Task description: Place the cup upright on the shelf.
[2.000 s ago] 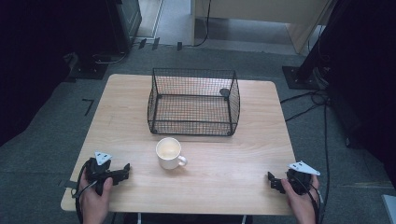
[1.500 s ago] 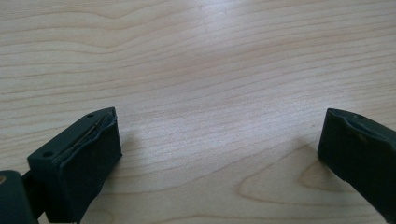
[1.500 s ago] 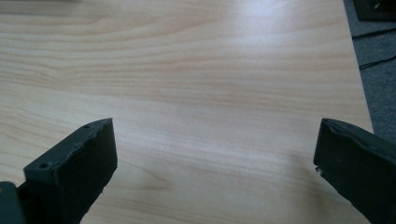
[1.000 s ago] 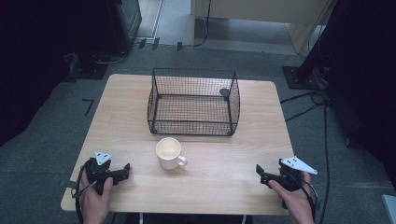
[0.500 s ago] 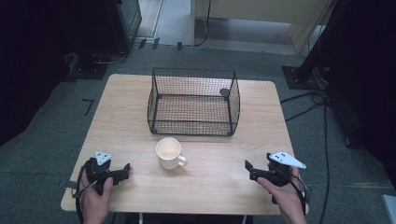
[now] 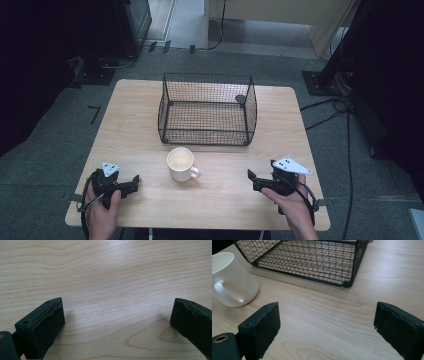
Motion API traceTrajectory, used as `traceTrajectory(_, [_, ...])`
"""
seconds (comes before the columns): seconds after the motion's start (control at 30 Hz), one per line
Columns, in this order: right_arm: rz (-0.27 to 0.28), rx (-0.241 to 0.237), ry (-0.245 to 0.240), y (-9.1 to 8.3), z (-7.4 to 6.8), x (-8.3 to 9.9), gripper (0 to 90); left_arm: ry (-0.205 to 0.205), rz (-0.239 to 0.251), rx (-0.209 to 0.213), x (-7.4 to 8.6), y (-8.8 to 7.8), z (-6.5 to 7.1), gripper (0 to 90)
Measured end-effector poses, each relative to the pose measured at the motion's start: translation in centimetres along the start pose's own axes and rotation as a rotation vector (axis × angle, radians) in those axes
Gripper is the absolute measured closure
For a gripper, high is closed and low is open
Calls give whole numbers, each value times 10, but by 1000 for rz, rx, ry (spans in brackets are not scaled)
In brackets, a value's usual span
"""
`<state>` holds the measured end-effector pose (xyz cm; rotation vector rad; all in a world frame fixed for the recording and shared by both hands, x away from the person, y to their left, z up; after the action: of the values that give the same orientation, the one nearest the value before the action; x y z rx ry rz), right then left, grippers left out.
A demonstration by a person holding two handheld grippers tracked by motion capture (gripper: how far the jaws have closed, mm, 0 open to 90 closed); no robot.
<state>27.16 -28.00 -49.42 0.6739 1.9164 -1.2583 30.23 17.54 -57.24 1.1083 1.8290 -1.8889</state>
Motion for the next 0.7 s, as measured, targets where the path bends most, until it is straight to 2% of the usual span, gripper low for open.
traceTrajectory(0.13, [-7,-20,-9,6,-12,-1,71,0,0,0,0,0,0,0])
traceTrajectory(0.23, [-1,-23,-9,8,-18,-2,140,0,0,0,0,0,0,0])
traceTrajectory(0.33, [2,-50,-10,12,-29,-4,139,0,0,0,0,0,0,0])
traceTrajectory(0.6, [-8,-63,-27,20,-41,-3,149,0,0,0,0,0,0,0])
traceTrajectory(0.7, [-9,-74,-47,22,-47,-4,217,0,0,0,0,0,0,0])
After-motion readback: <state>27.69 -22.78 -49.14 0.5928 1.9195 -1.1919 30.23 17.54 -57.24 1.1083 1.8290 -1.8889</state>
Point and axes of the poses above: each handheld gripper's, and its own axes: y roughly forward along the jaws, x roughly out of its underside, z roughly to its right, the point moved 7 cm from there along y, roughly forward along the jaws, and after that the axes turned 7 degrees about y, right-handed, at the moved point
